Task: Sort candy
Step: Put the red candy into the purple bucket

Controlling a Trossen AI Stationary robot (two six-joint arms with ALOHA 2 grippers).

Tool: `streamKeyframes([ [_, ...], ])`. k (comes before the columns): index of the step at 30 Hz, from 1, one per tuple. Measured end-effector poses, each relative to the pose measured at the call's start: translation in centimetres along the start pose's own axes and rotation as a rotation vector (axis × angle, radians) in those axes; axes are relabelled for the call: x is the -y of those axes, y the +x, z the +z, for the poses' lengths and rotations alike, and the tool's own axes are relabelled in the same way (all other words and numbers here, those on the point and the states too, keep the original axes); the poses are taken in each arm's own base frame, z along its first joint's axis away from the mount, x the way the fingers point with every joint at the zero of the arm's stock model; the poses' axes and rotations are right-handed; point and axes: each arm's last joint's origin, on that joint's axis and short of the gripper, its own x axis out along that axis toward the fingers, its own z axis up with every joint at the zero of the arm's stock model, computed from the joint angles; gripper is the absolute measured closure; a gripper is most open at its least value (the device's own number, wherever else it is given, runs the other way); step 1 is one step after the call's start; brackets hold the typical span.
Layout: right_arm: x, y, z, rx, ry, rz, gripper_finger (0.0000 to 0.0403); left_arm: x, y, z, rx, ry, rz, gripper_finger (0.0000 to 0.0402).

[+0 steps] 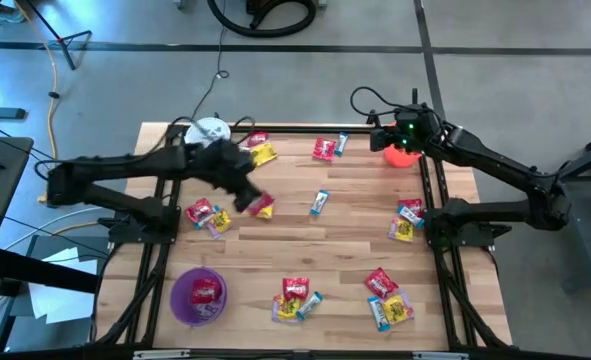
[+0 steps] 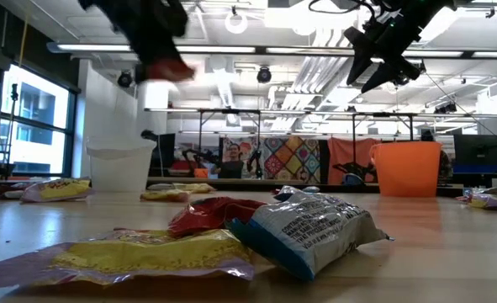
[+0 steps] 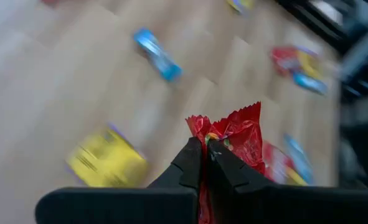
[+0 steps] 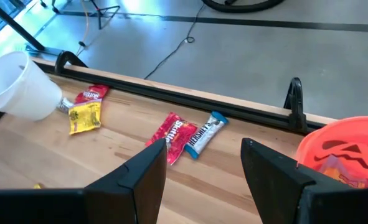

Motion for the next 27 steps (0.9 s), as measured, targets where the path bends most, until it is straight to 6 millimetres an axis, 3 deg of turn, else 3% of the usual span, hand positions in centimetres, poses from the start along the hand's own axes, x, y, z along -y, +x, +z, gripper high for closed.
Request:
streamKeyframes([
  [5,-0.2,0.0,0.1,0.010,-0.005,0.022,0.0202,3.9,-3.8,-3.5,-0.095,-0.004,-0.149,0.0401],
  [10,-0.2,0.0,0.2,0.014,-0.003,0.033,0.0202,7.3,-5.5,-7.2,-0.213,-0.036,-0.205,0.0401],
  [19,-0.2,0.0,0.2,0.014,-0.015,0.034,0.0202,12.5,-3.9,-15.0,-0.474,-0.023,-0.152,0.0401],
  [27,-0.2,0.0,0.2,0.013,-0.040,0.035,0.0202,12.4,-1.1,-19.1,-0.555,-0.136,0.058,0.0401],
])
